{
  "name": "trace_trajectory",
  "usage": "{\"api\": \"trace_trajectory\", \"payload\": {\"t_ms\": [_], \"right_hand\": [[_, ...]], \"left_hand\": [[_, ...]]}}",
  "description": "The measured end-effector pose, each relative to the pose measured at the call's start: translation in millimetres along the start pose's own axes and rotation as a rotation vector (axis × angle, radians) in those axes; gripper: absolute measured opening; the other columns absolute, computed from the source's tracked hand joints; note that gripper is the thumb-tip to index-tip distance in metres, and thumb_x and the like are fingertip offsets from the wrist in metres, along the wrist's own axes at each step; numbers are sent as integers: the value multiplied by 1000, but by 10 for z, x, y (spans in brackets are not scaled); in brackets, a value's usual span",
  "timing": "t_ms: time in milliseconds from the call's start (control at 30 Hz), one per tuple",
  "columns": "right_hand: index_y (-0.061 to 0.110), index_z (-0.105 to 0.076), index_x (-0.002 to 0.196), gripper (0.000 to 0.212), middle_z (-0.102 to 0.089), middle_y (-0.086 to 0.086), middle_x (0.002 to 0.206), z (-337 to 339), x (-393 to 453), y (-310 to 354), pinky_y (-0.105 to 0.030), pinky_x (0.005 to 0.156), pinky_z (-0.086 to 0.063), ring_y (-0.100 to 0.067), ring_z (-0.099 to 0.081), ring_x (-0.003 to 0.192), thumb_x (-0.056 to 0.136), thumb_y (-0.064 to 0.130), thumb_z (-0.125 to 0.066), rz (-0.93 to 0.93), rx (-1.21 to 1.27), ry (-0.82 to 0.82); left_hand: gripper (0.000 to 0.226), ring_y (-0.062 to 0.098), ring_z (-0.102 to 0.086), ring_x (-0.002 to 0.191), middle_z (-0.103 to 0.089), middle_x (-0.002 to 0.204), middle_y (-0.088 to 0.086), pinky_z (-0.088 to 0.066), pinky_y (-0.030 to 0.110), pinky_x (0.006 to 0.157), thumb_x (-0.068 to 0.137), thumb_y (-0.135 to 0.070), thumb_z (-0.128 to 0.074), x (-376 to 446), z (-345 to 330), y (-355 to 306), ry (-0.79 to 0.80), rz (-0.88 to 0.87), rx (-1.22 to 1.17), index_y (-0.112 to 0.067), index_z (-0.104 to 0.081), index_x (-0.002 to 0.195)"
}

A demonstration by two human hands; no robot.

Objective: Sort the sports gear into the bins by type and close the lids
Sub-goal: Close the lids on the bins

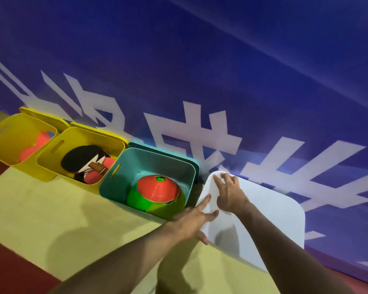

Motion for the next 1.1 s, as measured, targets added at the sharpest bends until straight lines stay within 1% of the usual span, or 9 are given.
{"api": "trace_trajectory", "payload": {"t_ms": [100,167,233,300,500,633,800,900,1100], "right_hand": [[27,-8,161,83,-4,-4,169,-72,-26,49,-54,123,-16,-35,-14,152,96,53,-54,-45,-2,21],[32,1,161,85,7,-2,170,-121,-53,86,-63,121,-5,-36,-4,155,97,60,-47,-90,-65,46],[34,3,161,82,11,0,170,-95,-81,156,-68,118,-3,-35,1,156,98,58,-45,-125,-73,85],[34,-4,160,76,6,-2,170,-23,-109,257,-67,119,-9,-36,-3,155,100,51,-47,-141,-53,96],[32,-29,152,66,-16,-4,164,314,158,951,-58,120,-28,-35,-19,149,95,44,-58,-92,74,-126],[25,-32,153,61,-21,-7,162,479,565,1558,-54,117,-33,-31,-28,145,96,33,-54,-110,57,-96],[25,-47,144,49,-14,-11,160,405,926,1871,-54,115,-31,-35,-22,143,97,38,-49,-248,-110,-3],[22,-54,139,43,-8,-16,162,377,1013,1931,-57,119,-24,-37,-13,149,98,36,-46,-317,-222,36],[18,-34,154,59,-19,-2,162,430,858,2006,-51,112,-38,-29,-24,146,98,24,-47,-333,-252,29]], "left_hand": [[59,47,-46,136,4,171,-1,-41,55,112,97,-24,-64,-231,9,87,-49,-10,-13,-37,-42,150],[45,38,-51,135,-24,167,1,-43,48,111,100,-15,-53,-426,13,183,-105,-43,-18,-31,-56,142],[39,23,-58,128,-55,149,-4,-48,39,106,100,-15,-53,-657,73,294,-218,-83,-108,-27,-63,136],[34,15,-63,115,-69,130,-6,-50,33,99,100,-17,-54,-859,171,462,-321,-105,-176,-26,-67,129],[24,1,-63,107,-70,121,-17,-51,24,95,101,-26,-59,-1363,441,1554,-407,-1,-291,-30,-70,122],[24,-20,-60,78,-63,99,-32,-44,1,71,101,-23,-61,-1667,444,2467,-372,58,-379,-28,-70,123],[18,3,-70,73,-71,100,-17,-48,11,58,101,-23,-59,-2134,400,3424,-323,97,-503,-33,-70,111],[19,4,-71,75,-68,106,-19,-47,10,58,101,-25,-58,-2289,305,3841,-230,144,-525,-35,-68,113],[15,-5,-69,77,-66,112,-20,-51,13,66,100,-37,-56,-2106,126,4008,-39,81,-514,-44,-66,109]]}}
Point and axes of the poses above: each hand's wrist, its own x-axis towards the middle knuckle, its own z-axis out of the back of the hand, y = z × x, the point moved 1 cm from there along x, towards the middle knuckle
